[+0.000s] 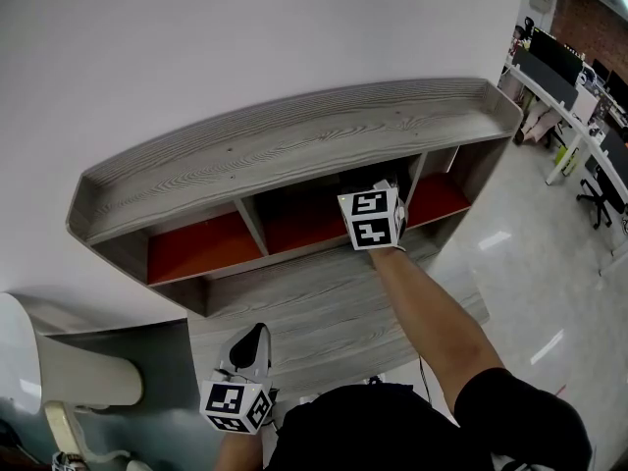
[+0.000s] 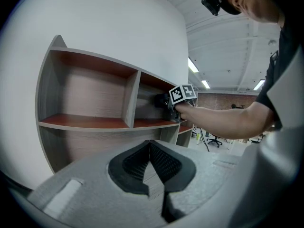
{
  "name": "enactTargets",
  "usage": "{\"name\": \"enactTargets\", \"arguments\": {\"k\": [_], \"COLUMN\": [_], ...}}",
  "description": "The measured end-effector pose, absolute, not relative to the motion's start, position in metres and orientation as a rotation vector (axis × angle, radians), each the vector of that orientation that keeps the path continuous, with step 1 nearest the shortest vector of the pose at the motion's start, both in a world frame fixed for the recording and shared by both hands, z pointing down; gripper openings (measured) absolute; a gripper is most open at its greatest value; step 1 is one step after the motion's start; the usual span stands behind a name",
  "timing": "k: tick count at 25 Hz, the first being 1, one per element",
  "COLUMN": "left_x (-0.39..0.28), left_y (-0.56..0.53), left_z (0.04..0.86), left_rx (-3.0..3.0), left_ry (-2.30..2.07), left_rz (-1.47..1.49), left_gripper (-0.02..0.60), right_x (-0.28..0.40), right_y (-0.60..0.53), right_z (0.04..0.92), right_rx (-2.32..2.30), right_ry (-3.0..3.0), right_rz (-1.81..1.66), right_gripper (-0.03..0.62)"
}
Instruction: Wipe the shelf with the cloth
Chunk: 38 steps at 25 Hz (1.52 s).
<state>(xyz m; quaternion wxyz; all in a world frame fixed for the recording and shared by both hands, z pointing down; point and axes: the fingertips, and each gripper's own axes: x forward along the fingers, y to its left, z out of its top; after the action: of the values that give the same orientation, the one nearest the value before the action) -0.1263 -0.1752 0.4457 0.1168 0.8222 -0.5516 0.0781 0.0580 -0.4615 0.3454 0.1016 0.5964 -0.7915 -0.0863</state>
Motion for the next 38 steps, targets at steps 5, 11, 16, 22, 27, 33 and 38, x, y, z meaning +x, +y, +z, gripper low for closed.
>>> {"name": "enactTargets", "arguments": {"k": [5, 11, 16, 22, 27, 33, 38], "left_x": [-0.127, -0.127, -0.129, -0.132, -0.134, -0.139, -0.146], "left_y": [-0.175, -0.176, -0.177, -0.175, -0.173, -0.168, -0.16], "left_z": [0.446, 0.448, 0.448, 0.449, 0.449, 0.448, 0.449], "left_rx": [2.408, 2.41, 2.411, 2.404, 2.395, 2.383, 2.353], "left_ry": [-1.611, -1.602, -1.601, -1.607, -1.612, -1.633, -1.659], "left_rz": [0.229, 0.228, 0.223, 0.219, 0.223, 0.222, 0.222], "left_gripper": [0.01, 0.009, 0.009, 0.009, 0.01, 0.011, 0.01], "right_x": [0.071, 0.08, 0.081, 0.063, 0.016, -0.054, -0.091], "right_y": [-0.464, -0.466, -0.467, -0.452, -0.425, -0.407, -0.404], "right_z": [0.346, 0.347, 0.346, 0.34, 0.351, 0.378, 0.391], "right_rx": [1.822, 1.865, 1.875, 1.812, 1.631, 1.328, 1.192], "right_ry": [-2.302, -2.29, -2.29, -2.468, -2.64, -2.657, -2.613], "right_rz": [-0.227, -0.194, -0.187, -0.19, -0.137, -0.188, -0.211], "right_gripper": [0.156, 0.156, 0.156, 0.158, 0.158, 0.158, 0.158]}}
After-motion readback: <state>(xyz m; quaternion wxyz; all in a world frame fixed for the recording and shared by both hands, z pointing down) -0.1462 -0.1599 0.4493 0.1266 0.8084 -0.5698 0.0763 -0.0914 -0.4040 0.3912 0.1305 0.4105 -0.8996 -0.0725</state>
